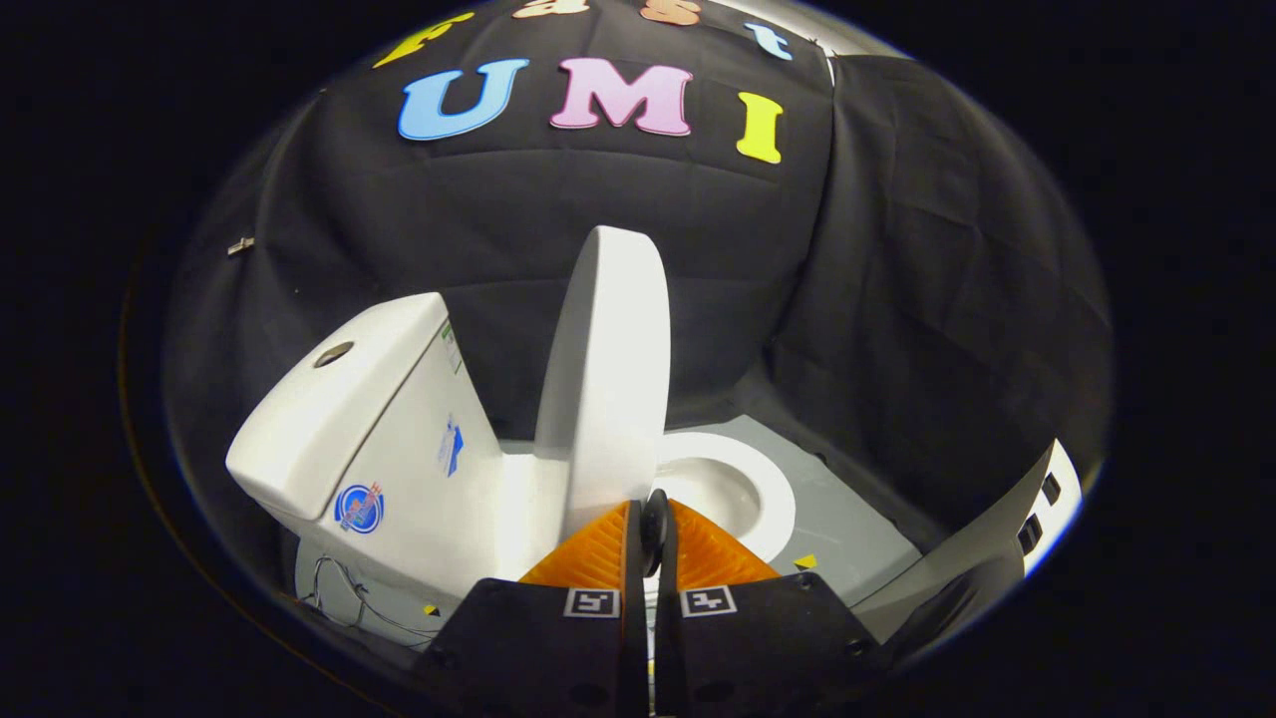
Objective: Open the toilet lid.
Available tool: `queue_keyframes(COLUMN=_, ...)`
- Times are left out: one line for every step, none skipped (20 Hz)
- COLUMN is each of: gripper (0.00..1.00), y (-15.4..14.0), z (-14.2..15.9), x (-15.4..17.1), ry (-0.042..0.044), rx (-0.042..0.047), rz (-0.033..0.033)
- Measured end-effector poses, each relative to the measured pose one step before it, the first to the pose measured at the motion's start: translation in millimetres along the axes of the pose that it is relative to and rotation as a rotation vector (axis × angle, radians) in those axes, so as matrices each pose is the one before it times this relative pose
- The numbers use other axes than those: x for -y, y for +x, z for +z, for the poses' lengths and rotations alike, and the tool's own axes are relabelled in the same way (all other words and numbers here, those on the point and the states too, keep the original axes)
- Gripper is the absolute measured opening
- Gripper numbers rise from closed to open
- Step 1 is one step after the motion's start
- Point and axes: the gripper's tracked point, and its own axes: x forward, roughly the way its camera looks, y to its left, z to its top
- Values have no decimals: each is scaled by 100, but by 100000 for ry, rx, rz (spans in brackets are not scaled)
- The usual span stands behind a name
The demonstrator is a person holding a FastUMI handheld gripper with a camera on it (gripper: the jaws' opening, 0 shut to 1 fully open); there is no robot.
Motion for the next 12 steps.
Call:
queue_keyframes(gripper=8, y=-355, z=197, x=-827, ry=-1432, rx=1297, rz=156)
queue_keyframes(gripper=8, y=-136, z=156, x=-903, ry=-1952, rx=1228, rz=231)
queue_keyframes(gripper=8, y=-214, z=-4, x=-792, ry=-1996, rx=1292, rz=444)
queue_keyframes(gripper=8, y=-228, z=170, x=-899, ry=-1724, rx=1457, rz=698)
queue_keyframes(gripper=8, y=-347, z=174, x=-936, ry=-1836, rx=1171, rz=904)
queue_keyframes(gripper=8, y=-232, z=99, x=-962, ry=-1776, rx=1302, rz=816)
queue_keyframes(gripper=8, y=-191, z=-51, x=-604, ry=-1285, rx=897, rz=525)
queue_keyframes(gripper=8, y=-126, z=141, x=-627, ry=-1023, rx=875, rz=372)
queue_keyframes(gripper=8, y=-123, z=36, x=-657, ry=-1199, rx=577, rz=514)
queue_keyframes(gripper=7, y=-143, z=-10, x=-763, ry=-895, rx=481, rz=705)
queue_keyframes(gripper=7, y=-166, z=198, x=-612, ry=-973, rx=451, rz=853)
queue_keyframes(gripper=8, y=-142, z=62, x=-668, ry=-1174, rx=536, rz=489)
